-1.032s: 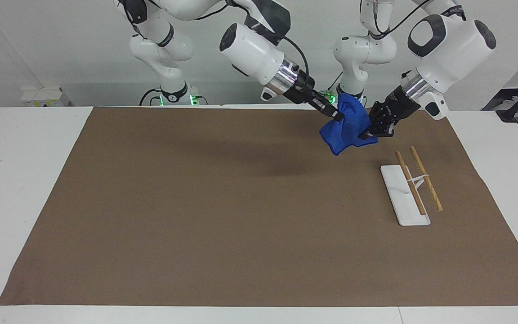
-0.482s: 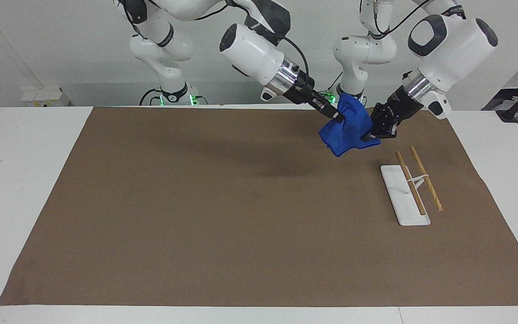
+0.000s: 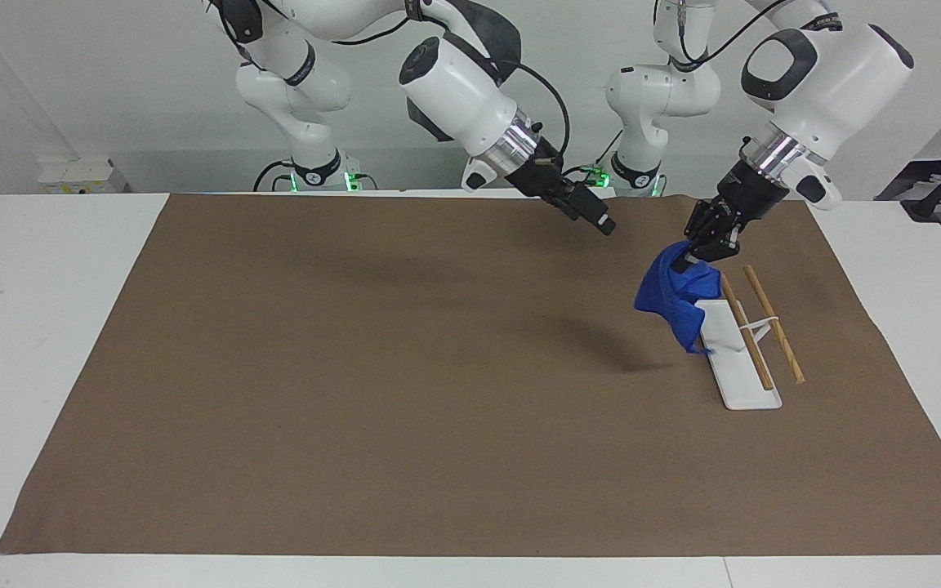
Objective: Right arm passes towel to left arm to hang
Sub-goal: 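Open the right gripper and withdraw it while the left gripper holds the towel, then move the towel over the rack with the left gripper while the right gripper retracts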
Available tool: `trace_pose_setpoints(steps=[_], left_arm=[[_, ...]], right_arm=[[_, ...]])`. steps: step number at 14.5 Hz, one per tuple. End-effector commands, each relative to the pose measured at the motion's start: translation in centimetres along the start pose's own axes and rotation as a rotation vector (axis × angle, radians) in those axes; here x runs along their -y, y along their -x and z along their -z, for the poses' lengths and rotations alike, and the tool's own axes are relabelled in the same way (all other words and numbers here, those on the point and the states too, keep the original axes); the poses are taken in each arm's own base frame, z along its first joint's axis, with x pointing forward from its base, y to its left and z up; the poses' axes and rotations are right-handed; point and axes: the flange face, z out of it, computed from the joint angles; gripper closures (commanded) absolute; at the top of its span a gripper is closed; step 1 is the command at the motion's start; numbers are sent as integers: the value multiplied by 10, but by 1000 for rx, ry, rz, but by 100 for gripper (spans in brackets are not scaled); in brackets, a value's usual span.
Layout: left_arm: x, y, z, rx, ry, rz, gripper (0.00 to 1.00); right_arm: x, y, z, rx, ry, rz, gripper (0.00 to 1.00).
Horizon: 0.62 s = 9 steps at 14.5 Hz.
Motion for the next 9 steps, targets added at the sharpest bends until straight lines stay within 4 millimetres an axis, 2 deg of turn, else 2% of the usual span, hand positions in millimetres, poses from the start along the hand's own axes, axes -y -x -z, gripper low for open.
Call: trace_pose_setpoints(steps=[1,5,7,9], left_arm=[[1,-4,0,11,17,-152,100],[13,-35,12,20,-16,-474,100],[19,-44,12,30,-31,-582,100],[27,-50,9,28,-36,-566,100]], right_arm=[[-22,-31,10,-145,218,313,0],[-57,-105,39,-185,536,579,0],[-67,-143,74,-213,624,667,0],[-82,-187,118,-234,696,686,0]])
